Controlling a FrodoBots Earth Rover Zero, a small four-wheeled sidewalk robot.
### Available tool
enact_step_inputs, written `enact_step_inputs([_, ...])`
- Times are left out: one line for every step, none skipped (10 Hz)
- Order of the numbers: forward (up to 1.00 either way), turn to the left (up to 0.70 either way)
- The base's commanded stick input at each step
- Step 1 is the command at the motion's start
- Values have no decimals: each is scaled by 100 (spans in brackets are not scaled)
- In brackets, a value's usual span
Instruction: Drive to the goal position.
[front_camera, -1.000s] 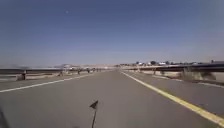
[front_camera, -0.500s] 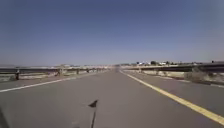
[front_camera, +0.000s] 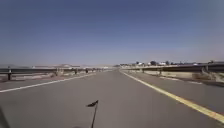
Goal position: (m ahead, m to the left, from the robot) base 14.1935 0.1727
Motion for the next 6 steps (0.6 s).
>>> enact_step_inputs([100,0])
enact_step_inputs([100,0])
enact_step_inputs([100,0])
enact_step_inputs([100,0])
enact_step_inputs([100,0])
enact_step_inputs([100,0])
